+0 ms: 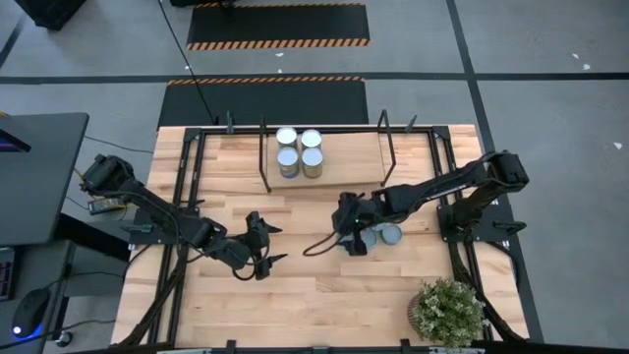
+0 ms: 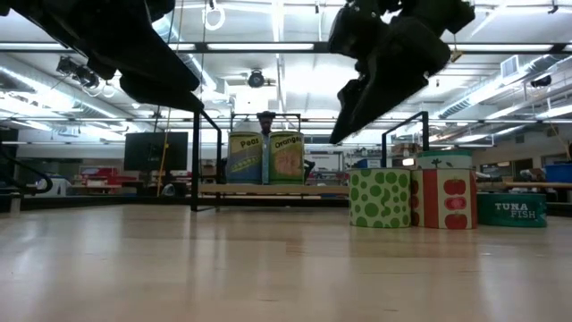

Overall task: Pick and place cans onto a shelf
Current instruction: Put the canned beans on the shelf

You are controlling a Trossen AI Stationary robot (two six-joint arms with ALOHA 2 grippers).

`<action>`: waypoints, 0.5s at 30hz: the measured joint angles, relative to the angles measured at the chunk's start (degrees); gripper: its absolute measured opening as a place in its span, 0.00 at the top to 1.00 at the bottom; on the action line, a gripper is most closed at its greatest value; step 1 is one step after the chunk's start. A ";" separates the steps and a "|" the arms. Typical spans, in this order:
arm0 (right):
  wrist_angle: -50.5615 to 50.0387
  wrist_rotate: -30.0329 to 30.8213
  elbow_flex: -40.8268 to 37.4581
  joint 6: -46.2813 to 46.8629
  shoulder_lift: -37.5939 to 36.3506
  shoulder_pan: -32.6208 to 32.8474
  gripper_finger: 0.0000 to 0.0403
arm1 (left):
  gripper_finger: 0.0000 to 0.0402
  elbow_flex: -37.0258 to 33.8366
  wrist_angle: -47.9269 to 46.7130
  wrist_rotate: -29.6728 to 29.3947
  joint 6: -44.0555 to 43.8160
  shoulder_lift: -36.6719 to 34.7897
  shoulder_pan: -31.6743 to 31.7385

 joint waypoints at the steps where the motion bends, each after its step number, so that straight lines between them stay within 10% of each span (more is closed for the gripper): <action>1: -0.61 0.60 -0.10 0.00 0.37 0.44 0.01 | 0.12 0.00 0.00 0.04 0.01 0.00 0.00; 15: -3.18 4.14 -0.09 2.07 7.46 2.63 0.02 | 0.12 0.02 -0.97 0.11 0.15 0.00 0.00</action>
